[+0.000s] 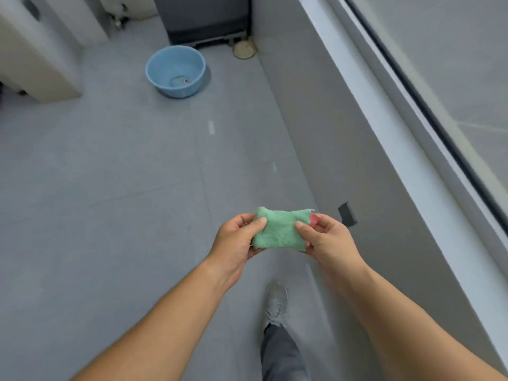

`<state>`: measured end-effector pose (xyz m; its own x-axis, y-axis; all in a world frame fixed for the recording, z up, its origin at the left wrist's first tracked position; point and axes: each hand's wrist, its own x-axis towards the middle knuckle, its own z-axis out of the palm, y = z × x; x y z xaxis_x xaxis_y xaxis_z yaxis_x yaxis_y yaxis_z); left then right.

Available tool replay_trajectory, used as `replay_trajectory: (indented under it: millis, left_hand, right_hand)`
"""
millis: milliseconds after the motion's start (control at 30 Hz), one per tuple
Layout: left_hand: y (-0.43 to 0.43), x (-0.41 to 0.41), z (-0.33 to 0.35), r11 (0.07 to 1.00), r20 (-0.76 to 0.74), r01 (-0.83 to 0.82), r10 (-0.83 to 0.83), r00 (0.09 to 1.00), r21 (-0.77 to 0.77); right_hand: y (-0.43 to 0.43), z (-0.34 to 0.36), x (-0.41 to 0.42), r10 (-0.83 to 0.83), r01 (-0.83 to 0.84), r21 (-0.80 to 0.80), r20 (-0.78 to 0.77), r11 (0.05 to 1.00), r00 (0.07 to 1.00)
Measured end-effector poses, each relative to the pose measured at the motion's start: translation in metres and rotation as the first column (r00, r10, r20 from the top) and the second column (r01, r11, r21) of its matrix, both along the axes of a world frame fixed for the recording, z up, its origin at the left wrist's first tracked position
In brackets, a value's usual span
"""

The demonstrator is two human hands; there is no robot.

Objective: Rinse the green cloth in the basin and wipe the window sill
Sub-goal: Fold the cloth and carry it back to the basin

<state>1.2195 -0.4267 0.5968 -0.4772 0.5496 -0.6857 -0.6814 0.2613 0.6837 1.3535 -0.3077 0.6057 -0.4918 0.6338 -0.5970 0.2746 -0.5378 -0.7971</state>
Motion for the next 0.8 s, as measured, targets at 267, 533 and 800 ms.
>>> replay_trajectory:
  millis: [267, 533, 800]
  left_hand:
    - [0.066, -0.169, -0.018, 0.981, -0.061, -0.187, 0.184, 0.981, -0.048]
    - [0.107, -0.365, -0.021, 0.957, -0.064, -0.287, 0.284, 0.957, -0.035]
    - [0.158, -0.592, -0.043, 0.938, -0.065, -0.338, 0.334, 0.94, -0.076]
  right_hand:
    - [0.091, -0.026, -0.195, 0.183, -0.184, 0.012, 0.034, 0.983, 0.982]
    - [0.144, -0.038, -0.408, 0.271, -0.271, -0.017, 0.041, 0.963, 0.962]
    - [0.198, -0.058, -0.644, 0.256, -0.253, -0.101, 0.019, 0.962, 0.967]
